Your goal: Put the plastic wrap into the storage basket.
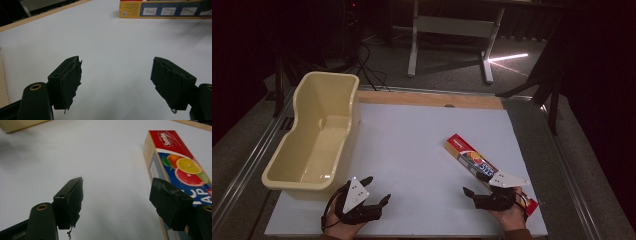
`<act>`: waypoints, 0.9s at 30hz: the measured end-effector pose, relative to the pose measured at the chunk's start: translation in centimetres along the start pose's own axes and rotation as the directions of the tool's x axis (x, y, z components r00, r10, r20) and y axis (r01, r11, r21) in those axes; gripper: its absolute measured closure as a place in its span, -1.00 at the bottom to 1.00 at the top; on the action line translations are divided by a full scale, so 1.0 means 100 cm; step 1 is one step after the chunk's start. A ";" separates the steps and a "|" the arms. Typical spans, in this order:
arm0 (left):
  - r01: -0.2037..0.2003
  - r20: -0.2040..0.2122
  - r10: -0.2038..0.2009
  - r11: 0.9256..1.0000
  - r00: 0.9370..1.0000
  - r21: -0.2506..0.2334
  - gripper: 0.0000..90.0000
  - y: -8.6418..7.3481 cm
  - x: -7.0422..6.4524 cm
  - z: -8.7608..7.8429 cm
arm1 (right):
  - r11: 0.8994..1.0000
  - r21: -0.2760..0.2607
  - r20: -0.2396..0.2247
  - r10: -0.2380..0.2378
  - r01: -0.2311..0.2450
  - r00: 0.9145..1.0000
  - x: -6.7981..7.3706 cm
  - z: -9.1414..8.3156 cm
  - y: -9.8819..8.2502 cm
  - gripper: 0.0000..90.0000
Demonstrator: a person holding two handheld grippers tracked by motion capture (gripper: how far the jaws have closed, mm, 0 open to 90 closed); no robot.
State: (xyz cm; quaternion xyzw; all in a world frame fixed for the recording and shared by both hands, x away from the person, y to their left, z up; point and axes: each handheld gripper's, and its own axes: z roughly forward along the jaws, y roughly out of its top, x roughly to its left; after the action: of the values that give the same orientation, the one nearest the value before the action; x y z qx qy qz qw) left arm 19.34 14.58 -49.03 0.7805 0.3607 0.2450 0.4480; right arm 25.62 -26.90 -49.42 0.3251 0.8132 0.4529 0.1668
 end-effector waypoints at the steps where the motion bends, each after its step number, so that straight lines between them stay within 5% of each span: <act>1: 0.000 0.000 0.000 1.000 1.000 0.000 -0.47 0.000 0.000 0.000 | 1.000 0.001 -0.001 0.001 -0.001 1.000 -0.001 0.000 0.000 -0.40; 19: 0.014 -0.009 -0.015 1.000 1.000 -0.028 -0.46 0.000 0.003 -0.001 | 1.000 0.027 -0.005 -0.008 0.008 1.000 0.002 0.001 0.003 -0.27; 27: 0.025 -0.028 -0.025 1.000 0.999 0.009 -0.46 -0.002 0.005 0.001 | 0.998 0.060 0.031 -0.031 0.029 0.999 0.000 -0.005 0.020 -0.26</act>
State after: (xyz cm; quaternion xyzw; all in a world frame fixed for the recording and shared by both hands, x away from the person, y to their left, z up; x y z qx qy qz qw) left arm 19.64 15.04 -49.20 0.7745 0.3778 0.2483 0.4425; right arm 26.11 -26.46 -47.41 0.3247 0.8284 0.4207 0.1769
